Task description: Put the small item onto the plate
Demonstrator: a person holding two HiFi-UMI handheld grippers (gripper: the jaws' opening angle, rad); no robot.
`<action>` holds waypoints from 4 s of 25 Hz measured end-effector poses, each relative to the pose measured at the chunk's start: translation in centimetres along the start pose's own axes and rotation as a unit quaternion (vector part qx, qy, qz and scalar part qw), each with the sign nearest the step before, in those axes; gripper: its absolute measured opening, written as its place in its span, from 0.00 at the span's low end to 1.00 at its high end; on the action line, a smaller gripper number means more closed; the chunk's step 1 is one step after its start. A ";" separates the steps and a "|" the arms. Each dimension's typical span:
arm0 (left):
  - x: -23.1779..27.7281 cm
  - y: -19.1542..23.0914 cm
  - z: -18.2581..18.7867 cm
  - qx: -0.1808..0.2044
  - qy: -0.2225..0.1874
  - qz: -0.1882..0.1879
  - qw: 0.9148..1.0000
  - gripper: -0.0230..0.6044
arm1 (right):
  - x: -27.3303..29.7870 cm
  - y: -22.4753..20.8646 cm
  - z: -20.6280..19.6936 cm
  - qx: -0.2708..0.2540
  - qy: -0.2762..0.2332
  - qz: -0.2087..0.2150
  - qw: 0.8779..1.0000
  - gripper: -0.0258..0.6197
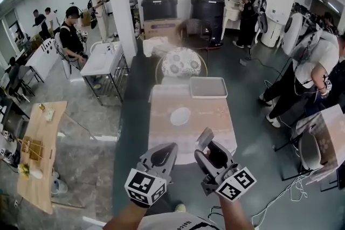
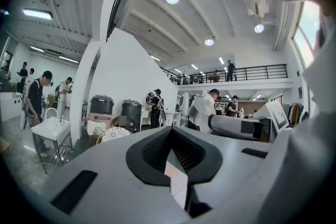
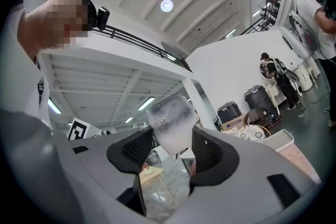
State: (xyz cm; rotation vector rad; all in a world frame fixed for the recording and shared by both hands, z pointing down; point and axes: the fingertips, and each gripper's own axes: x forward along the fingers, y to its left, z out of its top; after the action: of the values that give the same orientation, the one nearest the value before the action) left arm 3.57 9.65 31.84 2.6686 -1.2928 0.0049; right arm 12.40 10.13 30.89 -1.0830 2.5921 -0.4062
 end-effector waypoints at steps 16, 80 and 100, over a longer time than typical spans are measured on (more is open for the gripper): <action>10.2 14.3 -1.7 -0.019 0.015 -0.022 0.999 0.05 | 13.2 -9.5 -3.5 0.003 0.041 -0.058 0.998 0.41; 29.1 31.1 -30.7 -0.111 0.123 0.009 0.986 0.05 | 18.9 -40.0 -44.1 0.023 0.453 -0.181 0.872 0.41; 27.2 28.1 -25.0 -0.117 0.160 0.016 0.980 0.04 | 20.3 -37.0 -36.3 0.003 0.467 -0.154 0.871 0.39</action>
State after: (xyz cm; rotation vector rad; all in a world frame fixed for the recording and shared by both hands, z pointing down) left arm 0.46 -24.64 63.02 2.3312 -1.1542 0.2583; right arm 8.68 -24.40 74.35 -1.5932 3.1671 -1.2904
